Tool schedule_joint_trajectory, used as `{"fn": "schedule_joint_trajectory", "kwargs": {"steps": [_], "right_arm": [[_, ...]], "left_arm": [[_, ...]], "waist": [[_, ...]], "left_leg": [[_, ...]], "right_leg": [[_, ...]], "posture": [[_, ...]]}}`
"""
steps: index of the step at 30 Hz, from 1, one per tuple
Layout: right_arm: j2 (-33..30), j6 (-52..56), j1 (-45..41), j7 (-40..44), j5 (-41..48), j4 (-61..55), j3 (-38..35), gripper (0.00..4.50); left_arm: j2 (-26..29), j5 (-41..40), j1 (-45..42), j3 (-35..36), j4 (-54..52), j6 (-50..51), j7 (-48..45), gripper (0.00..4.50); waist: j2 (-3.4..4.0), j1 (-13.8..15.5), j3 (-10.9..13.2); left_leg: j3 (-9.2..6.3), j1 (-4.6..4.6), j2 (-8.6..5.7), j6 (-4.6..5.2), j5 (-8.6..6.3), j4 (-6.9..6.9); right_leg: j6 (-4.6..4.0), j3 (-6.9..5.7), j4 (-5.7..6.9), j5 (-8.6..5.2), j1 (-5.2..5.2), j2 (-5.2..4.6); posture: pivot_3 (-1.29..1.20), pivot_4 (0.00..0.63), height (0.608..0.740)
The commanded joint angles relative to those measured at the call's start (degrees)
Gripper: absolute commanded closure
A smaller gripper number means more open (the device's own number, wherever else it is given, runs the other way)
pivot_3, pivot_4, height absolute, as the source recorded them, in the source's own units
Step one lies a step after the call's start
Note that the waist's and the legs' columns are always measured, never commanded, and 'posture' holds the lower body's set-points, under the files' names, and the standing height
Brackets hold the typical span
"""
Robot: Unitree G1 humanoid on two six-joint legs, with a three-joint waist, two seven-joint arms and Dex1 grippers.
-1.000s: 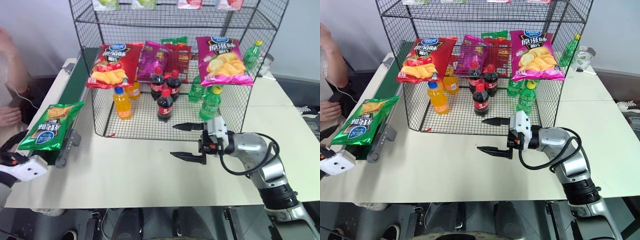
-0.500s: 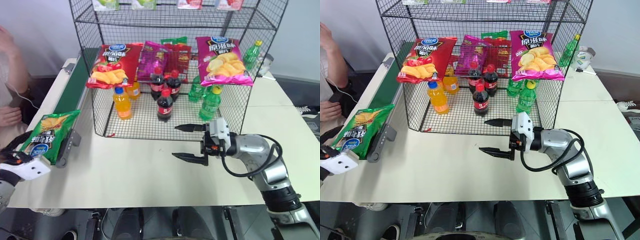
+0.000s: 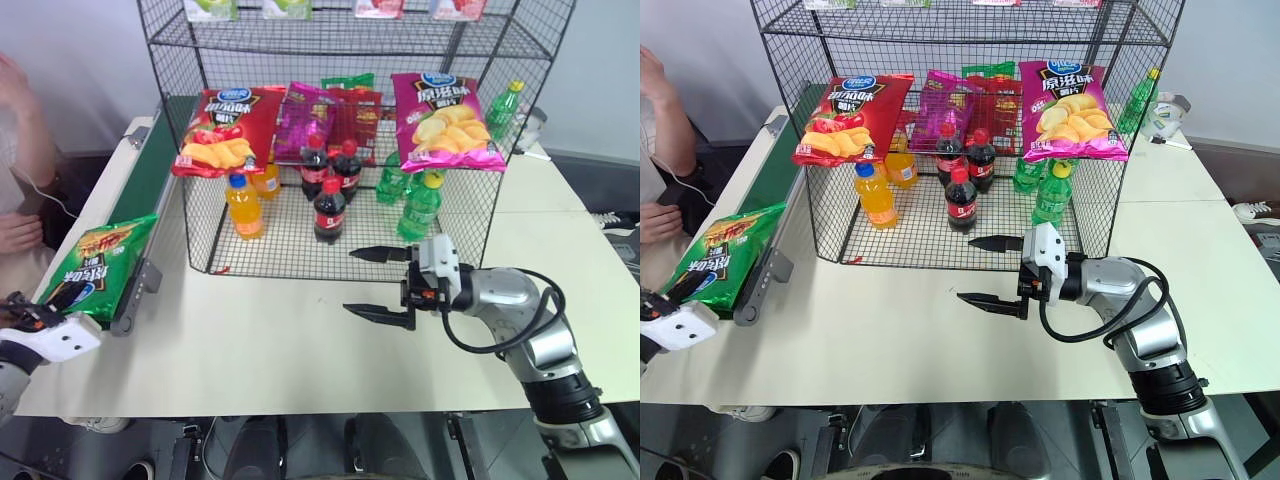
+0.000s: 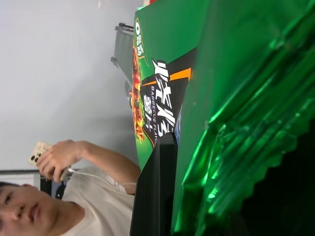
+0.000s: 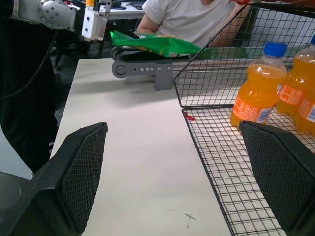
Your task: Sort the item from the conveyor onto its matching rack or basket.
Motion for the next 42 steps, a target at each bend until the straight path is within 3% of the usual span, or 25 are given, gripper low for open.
{"fn": "schedule_joint_trajectory", "kwargs": {"steps": [1, 2, 6, 8, 12, 16, 20, 26, 30, 34, 42], "right_arm": [[-0.14, -1.20, -0.55, 0.10, 0.10, -1.71, -1.02, 0.00], [-0.12, -1.37, -0.61, 0.24, 0.05, -1.43, -1.00, 0.00], [0.30, -1.70, -1.62, 0.84, 0.28, 0.25, -0.97, 0.00], [0.55, -1.57, -2.25, 1.01, 0.58, 1.08, -1.06, 0.00], [0.61, -1.65, -3.51, 2.45, 1.02, 2.89, -1.07, 0.00], [0.67, -0.73, -4.77, 3.42, 1.87, 4.03, -1.33, 0.00], [-0.04, 4.65, -4.98, 3.81, 6.32, 3.07, -2.82, 0.00], [-4.56, 16.92, -3.17, 5.23, 15.37, -0.10, -6.65, 0.00], [-6.23, 23.23, -2.08, 4.42, 20.28, -2.72, -8.80, 0.00], [-6.45, 25.79, -0.39, 2.85, 21.78, -4.31, -9.96, 0.00], [-4.62, 29.59, -1.85, -0.19, 24.47, -1.47, -12.22, 0.00]], "left_arm": [[0.01, -9.33, 0.08, 4.08, -1.98, -0.42, -3.08, 4.46], [-0.16, -12.43, 0.34, 4.94, -2.74, -0.28, -4.61, 4.46], [-1.36, -38.60, 5.39, 6.79, -13.95, 4.66, -22.93, 4.46], [-1.65, -46.75, 8.79, 8.40, -19.91, 8.89, -29.59, 4.46], [-2.35, -66.37, 19.13, 15.17, -35.73, 26.05, -40.20, 4.46], [-2.05, -80.25, 26.52, 23.29, -46.39, 42.20, -46.41, 4.46], [-1.37, -93.64, 26.61, 27.68, -52.03, 56.55, -47.98, 4.46], [0.42, -101.85, 20.03, 23.24, -55.54, 70.27, -49.84, 4.46], [0.38, -103.16, 12.00, 18.33, -53.44, 75.76, -50.24, 4.46], [0.55, -107.00, 2.02, 11.89, -48.88, 82.88, -51.92, 4.46], [-0.34, -106.31, -11.75, 2.27, -43.22, 93.52, -57.68, 4.46]], "waist": [[0.00, 0.00, 0.00], [0.00, -0.01, 0.00], [0.00, -0.17, 0.00], [0.01, -0.18, 0.01], [0.01, -0.32, 0.01], [0.03, -0.11, 0.02], [0.05, 0.18, 0.03], [0.08, 0.22, 0.05], [0.09, 0.06, 0.05], [0.10, 0.12, 0.05], [0.09, 0.17, 0.05]], "left_leg": [[0.00, 0.00, 0.00, 0.00, 0.00, 0.00], [0.00, 0.00, 0.00, 0.00, 0.00, 0.00], [0.00, 0.00, 0.02, -0.01, 0.00, 0.00], [0.00, 0.01, 0.02, -0.02, 0.00, -0.01], [-0.01, 0.02, 0.03, -0.03, 0.01, -0.02], [-0.02, 0.04, 0.02, -0.03, 0.01, -0.01], [-0.11, 0.14, 0.00, -0.02, 0.01, 0.07], [-0.13, 0.14, -0.04, -0.01, 0.01, 0.08], [-0.13, 0.14, -0.02, -0.01, 0.01, 0.07], [-0.14, 0.14, -0.01, 0.00, 0.01, 0.08], [-0.12, 0.12, -0.03, 0.00, 0.02, 0.09]], "right_leg": [[0.00, 0.00, 0.00, 0.00, 0.00, 0.00], [0.00, 0.00, 0.00, 0.00, 0.00, 0.00], [0.00, 0.01, 0.00, 0.00, -0.01, -0.01], [-0.01, 0.01, -0.02, 0.00, 0.00, -0.05], [-0.03, 0.03, -0.04, -0.01, 0.01, -0.05], [-0.03, 0.02, -0.09, -0.01, 0.07, -0.05], [-0.04, -0.07, -0.08, -0.02, 0.26, -0.04], [-0.04, -0.08, -0.14, -0.02, 0.31, -0.01], [-0.03, -0.06, -0.13, -0.02, 0.30, 0.07], [-0.03, -0.06, -0.10, -0.02, 0.28, 0.12], [-0.01, -0.02, -0.09, -0.02, 0.24, 0.17]], "posture": [[0.00, 0.150, 0.739], [0.00, 0.150, 0.739], [0.00, 0.150, 0.739], [0.00, 0.150, 0.739], [0.00, 0.150, 0.739], [0.00, 0.150, 0.739], [0.00, 0.150, 0.739], [0.00, 0.150, 0.739], [0.00, 0.150, 0.739], [0.00, 0.150, 0.739], [0.00, 0.150, 0.739]]}}
